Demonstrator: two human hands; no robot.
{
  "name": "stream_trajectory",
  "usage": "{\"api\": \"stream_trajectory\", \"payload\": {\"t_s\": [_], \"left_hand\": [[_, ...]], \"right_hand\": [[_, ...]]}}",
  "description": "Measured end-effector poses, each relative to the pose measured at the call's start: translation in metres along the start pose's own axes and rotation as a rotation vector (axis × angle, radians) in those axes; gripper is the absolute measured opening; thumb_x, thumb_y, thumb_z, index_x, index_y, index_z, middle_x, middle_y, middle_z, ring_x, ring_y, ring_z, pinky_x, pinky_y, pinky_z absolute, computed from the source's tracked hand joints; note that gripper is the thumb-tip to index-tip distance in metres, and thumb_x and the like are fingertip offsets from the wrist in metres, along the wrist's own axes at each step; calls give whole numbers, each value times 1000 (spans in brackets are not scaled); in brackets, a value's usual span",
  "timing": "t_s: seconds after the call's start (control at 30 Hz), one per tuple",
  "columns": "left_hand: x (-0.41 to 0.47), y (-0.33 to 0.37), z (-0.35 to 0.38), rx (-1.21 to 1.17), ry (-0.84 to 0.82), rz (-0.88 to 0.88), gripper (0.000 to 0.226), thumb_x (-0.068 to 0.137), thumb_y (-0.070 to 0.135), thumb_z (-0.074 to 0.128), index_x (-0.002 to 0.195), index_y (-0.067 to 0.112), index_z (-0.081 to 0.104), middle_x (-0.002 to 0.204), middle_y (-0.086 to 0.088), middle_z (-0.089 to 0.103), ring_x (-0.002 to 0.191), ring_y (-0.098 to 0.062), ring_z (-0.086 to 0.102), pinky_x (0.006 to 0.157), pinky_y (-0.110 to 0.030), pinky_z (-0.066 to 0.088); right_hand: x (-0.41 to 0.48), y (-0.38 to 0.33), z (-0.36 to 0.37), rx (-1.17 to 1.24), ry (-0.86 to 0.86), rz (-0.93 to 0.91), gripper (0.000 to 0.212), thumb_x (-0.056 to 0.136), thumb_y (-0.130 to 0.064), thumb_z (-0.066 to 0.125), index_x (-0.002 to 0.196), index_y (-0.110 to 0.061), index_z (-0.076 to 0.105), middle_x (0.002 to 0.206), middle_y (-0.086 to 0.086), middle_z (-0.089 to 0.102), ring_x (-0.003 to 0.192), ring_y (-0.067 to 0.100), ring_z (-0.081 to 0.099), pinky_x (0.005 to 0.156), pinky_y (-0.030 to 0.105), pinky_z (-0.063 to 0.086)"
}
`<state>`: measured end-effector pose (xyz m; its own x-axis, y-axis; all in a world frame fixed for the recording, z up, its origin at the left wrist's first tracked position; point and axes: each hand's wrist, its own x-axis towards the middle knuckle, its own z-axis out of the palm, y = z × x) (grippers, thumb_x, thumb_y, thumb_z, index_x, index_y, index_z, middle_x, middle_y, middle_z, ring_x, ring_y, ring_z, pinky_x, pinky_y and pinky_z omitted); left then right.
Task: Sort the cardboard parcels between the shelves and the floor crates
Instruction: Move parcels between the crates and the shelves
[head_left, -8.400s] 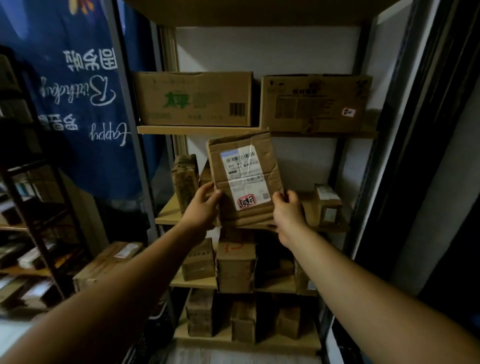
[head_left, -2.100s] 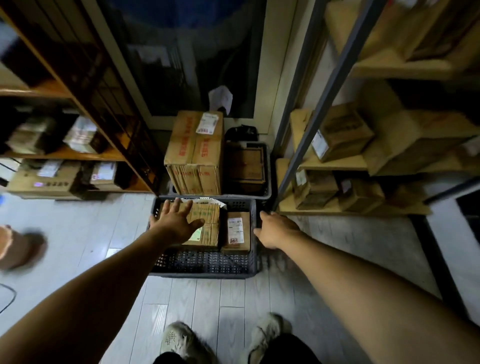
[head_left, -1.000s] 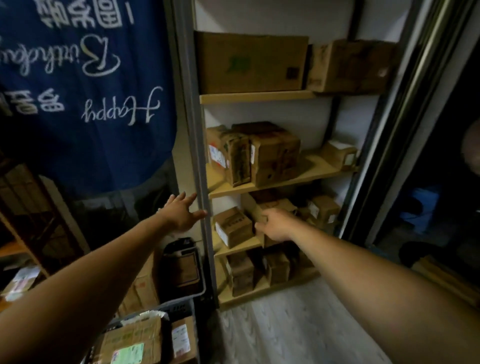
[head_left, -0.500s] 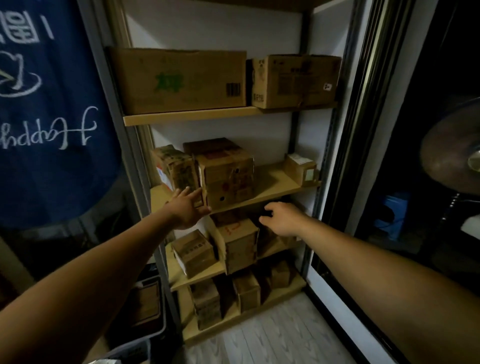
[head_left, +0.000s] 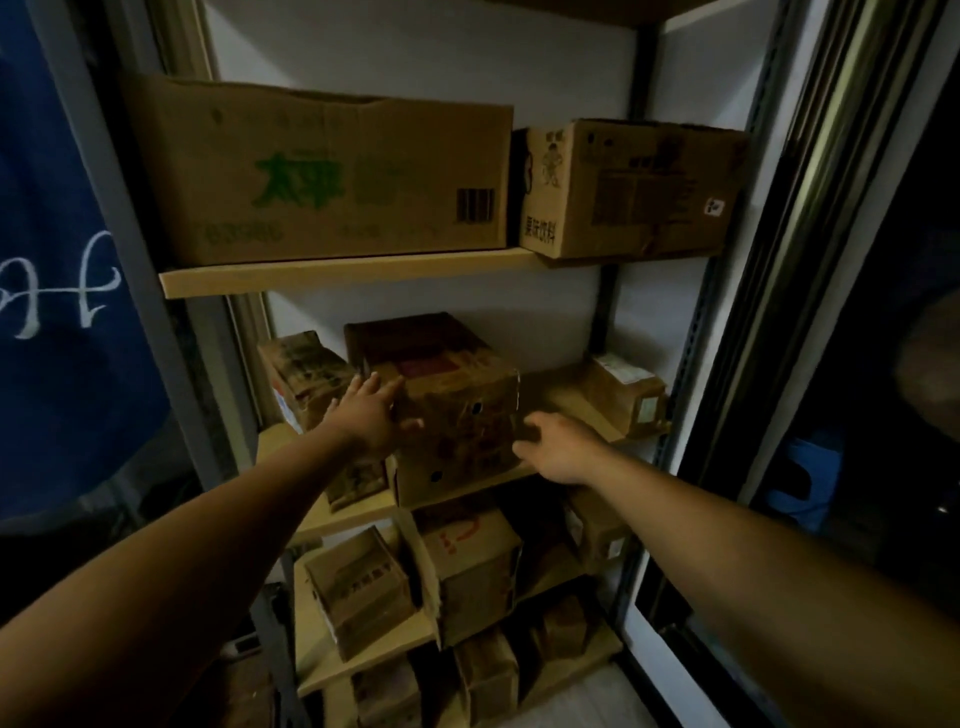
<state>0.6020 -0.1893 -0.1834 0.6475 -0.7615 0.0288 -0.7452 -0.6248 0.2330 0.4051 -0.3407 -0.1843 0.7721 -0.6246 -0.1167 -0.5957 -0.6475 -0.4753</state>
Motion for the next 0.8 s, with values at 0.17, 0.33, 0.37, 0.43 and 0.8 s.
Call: {"api": "stream_trajectory", "payload": {"t_s": [0.17,0.33,0.37,0.43,0.8], "left_hand": [[40,1,8,-30,5,-36,80,90,55,47,152,30,3,160,-7,-6,146,-30,-8,117,-50,6],[64,15,17,15,28,-97,85,89,57,49,151,29,-2,159,-8,-11,146,-29,-9,116,-48,9],[67,19,19,37,31,-123,87,88,59,48,151,29,-4,159,-8,-11,146,-29,-9,116,-48,10],[70,25,25,75,25,-175,89,87,61,48,151,30,-6,159,-7,-12,146,-29,-9,116,-49,11],[72,46,54,99,93,-276,77,95,43,47,152,25,-1,159,-6,-9,143,-37,17,112,-43,29]], "right_hand": [[54,-5,-6,-9,35,-46,63,96,-39,49,150,-18,24,153,7,24,137,27,33,107,36,34],[112,-8,-16,-33,54,-108,73,96,-39,51,153,-30,6,160,3,-4,146,32,6,114,45,21],[126,-6,-18,-31,22,-124,75,95,-40,52,152,-34,3,160,2,-10,146,33,0,115,48,18],[148,-3,-17,-58,-49,-158,78,94,-45,52,151,-38,0,159,1,-19,146,34,-6,115,51,15],[172,34,2,-100,-38,-346,73,94,-49,47,152,-32,4,158,11,4,136,36,31,97,42,42]]}}
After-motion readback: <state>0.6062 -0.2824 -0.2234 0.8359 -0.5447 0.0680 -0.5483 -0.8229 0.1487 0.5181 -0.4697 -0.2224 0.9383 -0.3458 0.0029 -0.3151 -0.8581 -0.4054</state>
